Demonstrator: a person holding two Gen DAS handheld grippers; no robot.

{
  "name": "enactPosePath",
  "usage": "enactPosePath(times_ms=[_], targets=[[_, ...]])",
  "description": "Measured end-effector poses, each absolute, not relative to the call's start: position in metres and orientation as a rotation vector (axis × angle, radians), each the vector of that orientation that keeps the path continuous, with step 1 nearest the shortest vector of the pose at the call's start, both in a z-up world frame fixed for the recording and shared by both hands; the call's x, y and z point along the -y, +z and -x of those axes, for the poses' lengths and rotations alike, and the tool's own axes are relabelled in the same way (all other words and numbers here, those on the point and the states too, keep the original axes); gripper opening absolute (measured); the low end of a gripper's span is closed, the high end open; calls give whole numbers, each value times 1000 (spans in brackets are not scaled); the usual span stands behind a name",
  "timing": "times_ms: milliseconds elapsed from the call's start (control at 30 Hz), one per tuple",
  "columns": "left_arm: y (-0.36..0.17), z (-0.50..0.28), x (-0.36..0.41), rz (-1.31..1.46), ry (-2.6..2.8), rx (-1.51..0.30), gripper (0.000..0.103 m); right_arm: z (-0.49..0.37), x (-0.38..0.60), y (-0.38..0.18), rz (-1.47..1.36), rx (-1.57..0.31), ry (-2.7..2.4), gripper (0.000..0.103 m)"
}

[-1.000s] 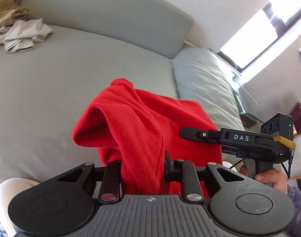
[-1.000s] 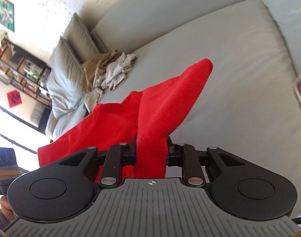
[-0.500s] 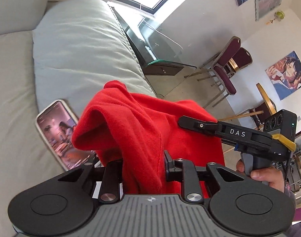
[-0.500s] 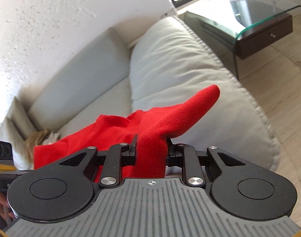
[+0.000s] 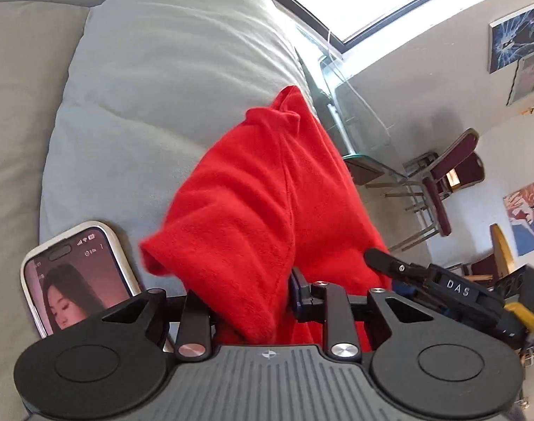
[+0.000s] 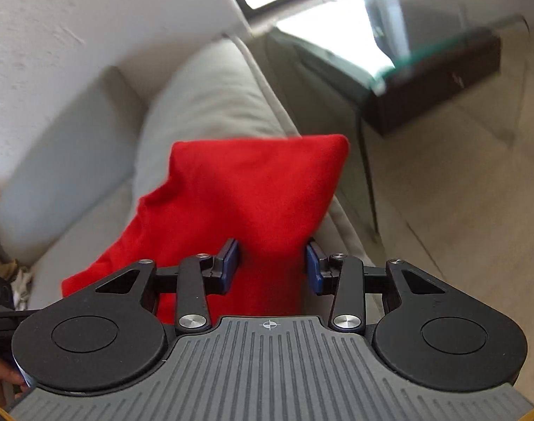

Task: Fold clothes
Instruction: 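Carry the folded shirt with both grippers onto the sofa cushion and release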

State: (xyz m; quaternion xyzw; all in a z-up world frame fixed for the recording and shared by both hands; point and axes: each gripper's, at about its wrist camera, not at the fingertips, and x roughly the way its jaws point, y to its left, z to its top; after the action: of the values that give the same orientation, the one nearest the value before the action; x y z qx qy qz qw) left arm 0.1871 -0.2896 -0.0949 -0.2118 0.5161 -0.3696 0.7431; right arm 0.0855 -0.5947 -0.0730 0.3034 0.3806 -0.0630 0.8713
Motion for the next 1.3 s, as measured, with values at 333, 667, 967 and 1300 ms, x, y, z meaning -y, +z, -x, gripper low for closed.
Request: enactPosePath(times_ms=[333, 667, 967, 1300], targets=[[-95, -197, 288, 534, -737, -1212, 20, -19, 574, -108, -857, -758, 43, 32], [-67, -172, 306, 208, -623, -1186, 43, -25, 553, -66, -638, -934, -129, 25], [-10, -113, 280, -135, -397, -1033, 44, 19, 539, -5, -499, -865, -177, 73], [56, -68, 312, -208, -475, -914, 80, 42, 498, 59, -375, -861, -219, 88]])
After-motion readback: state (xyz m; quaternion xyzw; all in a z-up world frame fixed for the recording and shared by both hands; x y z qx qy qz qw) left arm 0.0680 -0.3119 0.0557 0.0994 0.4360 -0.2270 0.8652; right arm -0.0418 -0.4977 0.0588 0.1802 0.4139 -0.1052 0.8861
